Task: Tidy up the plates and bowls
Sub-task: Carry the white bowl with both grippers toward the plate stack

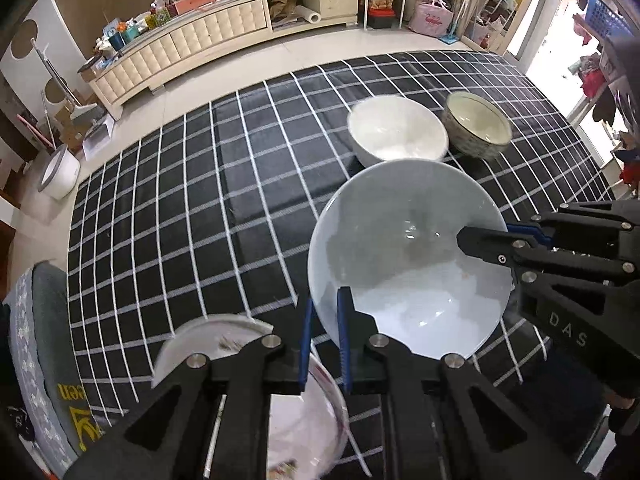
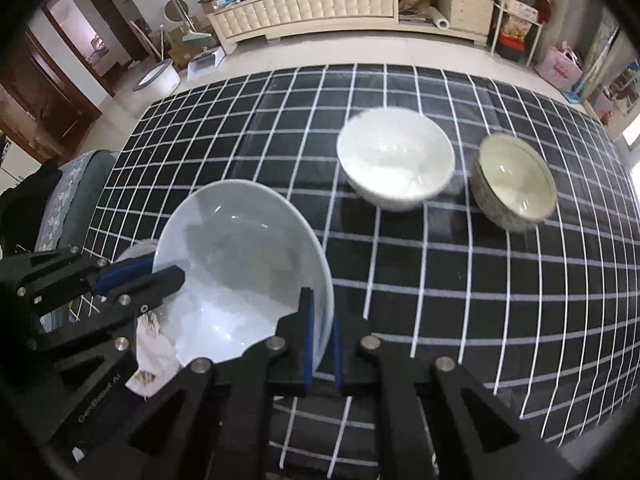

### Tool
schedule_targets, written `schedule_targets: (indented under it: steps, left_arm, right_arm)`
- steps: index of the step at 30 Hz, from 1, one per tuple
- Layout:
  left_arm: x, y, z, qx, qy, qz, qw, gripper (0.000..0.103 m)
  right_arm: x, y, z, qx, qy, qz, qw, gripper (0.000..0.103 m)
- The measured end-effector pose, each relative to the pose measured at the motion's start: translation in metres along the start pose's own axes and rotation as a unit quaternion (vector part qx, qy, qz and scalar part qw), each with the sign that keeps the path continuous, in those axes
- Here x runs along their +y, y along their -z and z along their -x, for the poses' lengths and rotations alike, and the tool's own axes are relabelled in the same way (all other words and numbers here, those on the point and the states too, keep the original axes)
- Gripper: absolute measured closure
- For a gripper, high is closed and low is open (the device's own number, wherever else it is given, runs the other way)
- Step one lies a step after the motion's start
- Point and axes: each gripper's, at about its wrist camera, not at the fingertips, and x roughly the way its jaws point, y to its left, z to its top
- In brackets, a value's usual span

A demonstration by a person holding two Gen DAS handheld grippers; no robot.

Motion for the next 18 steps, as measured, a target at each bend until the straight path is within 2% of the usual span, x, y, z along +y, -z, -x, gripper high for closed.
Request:
schedule_targets:
  steps: [3, 9, 18]
  left_arm:
    - [-0.011, 0.012, 0.005, -0.006, 0.003, -0.003, 1.0, 0.093]
    - [-0.026, 0.031, 0.002, 0.006, -0.001, -0.007, 1.0, 0.093]
    - [-0.038, 0.061, -0.015, 0.027, -0.004, -0.008, 0.9996, 0.093]
  right_arm:
    - [-0.003, 0.012, 0.002, 0.007, -0.003, -0.009, 1.0, 0.092]
    - [-0.006, 0.04, 0.008, 0.01, -0.002, -0.017, 1.0, 0.092]
    - [-0.004, 0.067, -0.013, 0.041, -0.003, -0.021, 0.999, 0.092]
